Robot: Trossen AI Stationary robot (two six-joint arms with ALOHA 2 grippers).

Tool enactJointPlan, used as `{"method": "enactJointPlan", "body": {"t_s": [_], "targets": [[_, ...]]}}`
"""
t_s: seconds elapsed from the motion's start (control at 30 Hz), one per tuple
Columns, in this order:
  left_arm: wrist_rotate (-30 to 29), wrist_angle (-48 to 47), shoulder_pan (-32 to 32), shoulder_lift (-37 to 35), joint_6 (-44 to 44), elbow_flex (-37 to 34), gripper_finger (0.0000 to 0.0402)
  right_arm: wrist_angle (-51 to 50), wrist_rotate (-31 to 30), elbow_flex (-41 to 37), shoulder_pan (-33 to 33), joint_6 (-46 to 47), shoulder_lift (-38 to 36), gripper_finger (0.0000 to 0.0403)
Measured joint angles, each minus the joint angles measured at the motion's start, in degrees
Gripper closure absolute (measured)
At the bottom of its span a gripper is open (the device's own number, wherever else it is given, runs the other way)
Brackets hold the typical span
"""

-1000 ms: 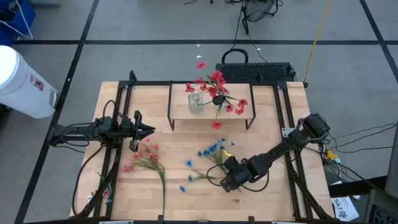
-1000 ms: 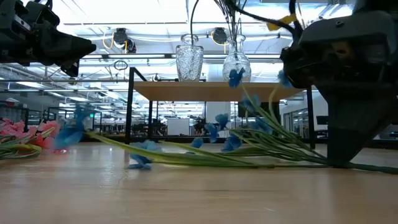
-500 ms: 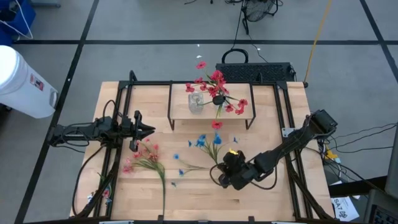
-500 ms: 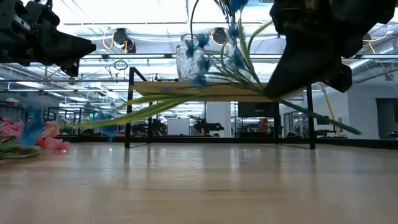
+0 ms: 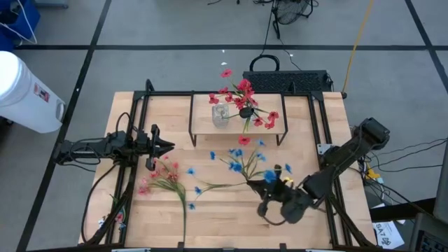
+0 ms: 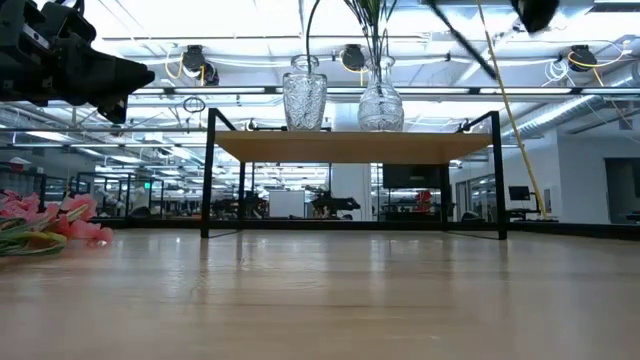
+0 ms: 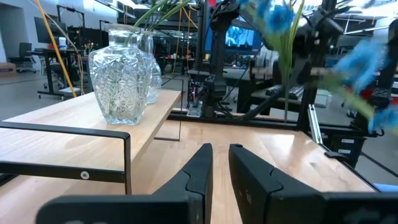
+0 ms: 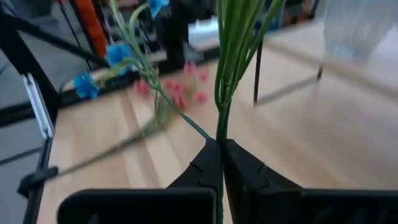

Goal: Pick and place flowers into a vace then onto a shelf
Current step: Put the blue flowers into the right transparent vase on the shelf

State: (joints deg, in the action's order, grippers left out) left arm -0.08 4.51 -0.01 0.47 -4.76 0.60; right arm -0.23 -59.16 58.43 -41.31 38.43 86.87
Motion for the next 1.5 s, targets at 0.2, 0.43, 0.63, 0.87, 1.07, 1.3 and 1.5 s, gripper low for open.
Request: {"method": "enactJointPlan", "body": {"t_s": [0.2, 0.43, 0.63, 0.87, 1.07, 1.3, 1.5], "targets": [[0.0, 0.0, 0.0, 0.0, 0.0, 0.0, 0.0344, 16.5, -5.5, 0.0, -1.6, -25.1, -5.1, 0.0403], [0.0, 0.0, 0.0, 0.0, 0.0, 0.0, 0.0344, 32.9, -5.7, 0.1, -1.9, -49.9, -10.7, 0.0403], [0.0, 0.0, 0.0, 0.0, 0.0, 0.0, 0.0344, 42.2, -6.1, 0.1, -1.1, -65.6, -14.2, 0.0403], [0.0, 0.0, 0.0, 0.0, 0.0, 0.0, 0.0344, 58.1, -6.8, 0.1, 1.4, -90.2, -15.7, 0.0403], [0.0, 0.0, 0.0, 0.0, 0.0, 0.0, 0.0344, 73.0, -3.3, 0.1, 4.2, -110.9, -17.7, 0.0403], [0.0, 0.0, 0.0, 0.0, 0.0, 0.0, 0.0344, 73.7, 0.8, 0.1, 8.2, -115.7, -23.0, 0.0403], [0.0, 0.0, 0.0, 0.0, 0.0, 0.0, 0.0344, 73.7, 0.9, 0.1, 14.0, -115.1, -26.3, 0.0403]]}}
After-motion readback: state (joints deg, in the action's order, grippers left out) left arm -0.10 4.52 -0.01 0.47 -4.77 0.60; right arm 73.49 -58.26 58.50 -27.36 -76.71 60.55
